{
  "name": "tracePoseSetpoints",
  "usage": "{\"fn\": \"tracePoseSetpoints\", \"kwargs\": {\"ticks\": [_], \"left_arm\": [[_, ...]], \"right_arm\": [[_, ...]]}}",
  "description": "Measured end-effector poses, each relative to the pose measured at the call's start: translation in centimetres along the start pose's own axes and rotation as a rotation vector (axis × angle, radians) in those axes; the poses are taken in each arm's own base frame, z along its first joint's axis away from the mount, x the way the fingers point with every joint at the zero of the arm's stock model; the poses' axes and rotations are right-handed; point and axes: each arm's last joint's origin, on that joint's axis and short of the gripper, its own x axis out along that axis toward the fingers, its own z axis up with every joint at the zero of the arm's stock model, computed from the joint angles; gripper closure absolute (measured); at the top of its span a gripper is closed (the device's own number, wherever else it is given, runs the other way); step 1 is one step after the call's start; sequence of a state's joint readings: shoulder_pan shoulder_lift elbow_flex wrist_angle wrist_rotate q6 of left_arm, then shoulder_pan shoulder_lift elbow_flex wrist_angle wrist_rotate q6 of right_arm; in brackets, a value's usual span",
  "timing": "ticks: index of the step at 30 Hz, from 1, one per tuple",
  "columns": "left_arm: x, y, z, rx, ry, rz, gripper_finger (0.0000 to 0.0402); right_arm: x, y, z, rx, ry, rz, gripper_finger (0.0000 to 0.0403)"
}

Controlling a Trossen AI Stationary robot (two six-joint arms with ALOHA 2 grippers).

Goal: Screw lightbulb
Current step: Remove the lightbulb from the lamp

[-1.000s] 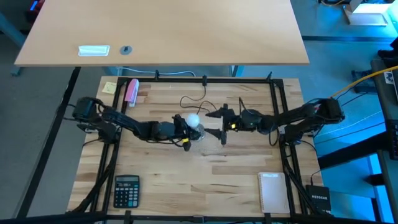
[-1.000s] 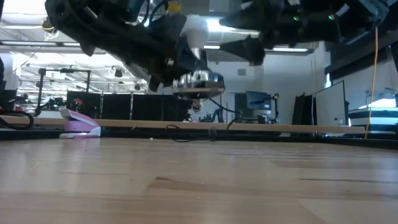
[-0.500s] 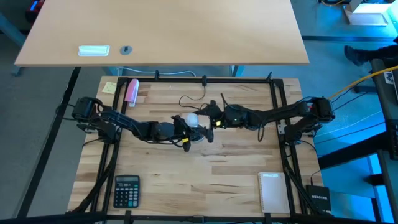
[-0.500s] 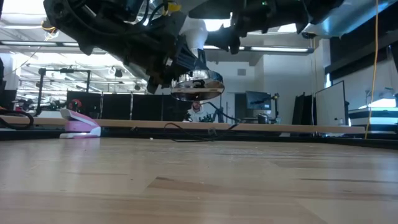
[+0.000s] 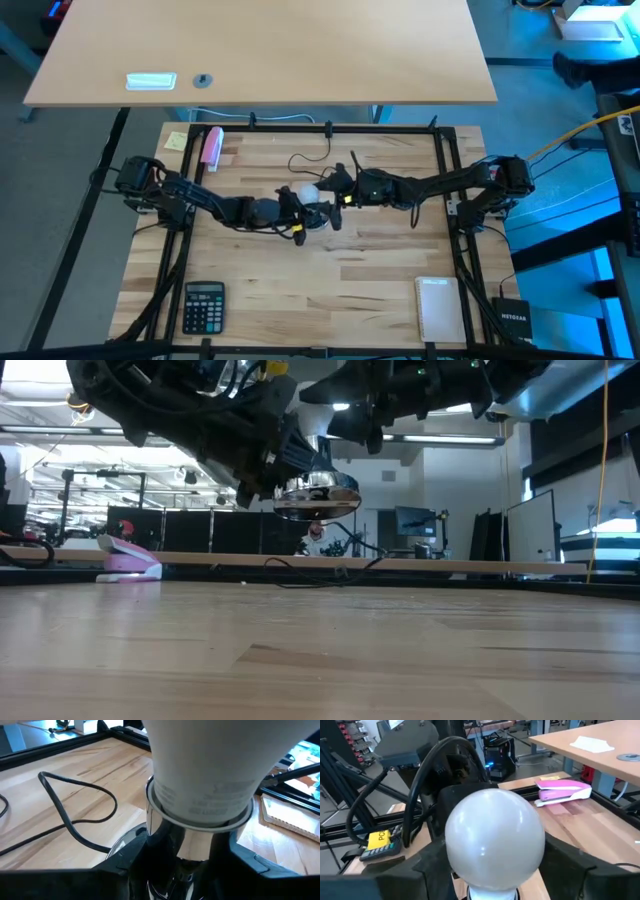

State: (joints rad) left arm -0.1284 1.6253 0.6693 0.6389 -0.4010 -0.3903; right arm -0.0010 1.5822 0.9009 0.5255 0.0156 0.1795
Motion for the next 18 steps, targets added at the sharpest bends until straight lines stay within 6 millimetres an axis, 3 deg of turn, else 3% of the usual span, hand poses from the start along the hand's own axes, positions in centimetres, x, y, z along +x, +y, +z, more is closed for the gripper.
{"fn": "tracePoseSetpoints", "kwargs": {"ticks": [5,13,18], "left_arm": [[-0.3,-0.8,0.1,0.045,0.000,-0.092,0.0230],[-0.9,-2.5,1.0,0.080,-0.024,-0.482,0.0235],[-1.1,-3.0,1.6,0.057,-0.049,-0.617,0.0235]], "right_arm": [[-0.2,0.4,0.3,-0.001,0.009,0.139,0.0160],[-0.7,1.7,1.2,-0.034,-0.039,0.565,0.0160],[-1.0,2.1,1.8,-0.074,-0.097,0.693,0.0160]]}}
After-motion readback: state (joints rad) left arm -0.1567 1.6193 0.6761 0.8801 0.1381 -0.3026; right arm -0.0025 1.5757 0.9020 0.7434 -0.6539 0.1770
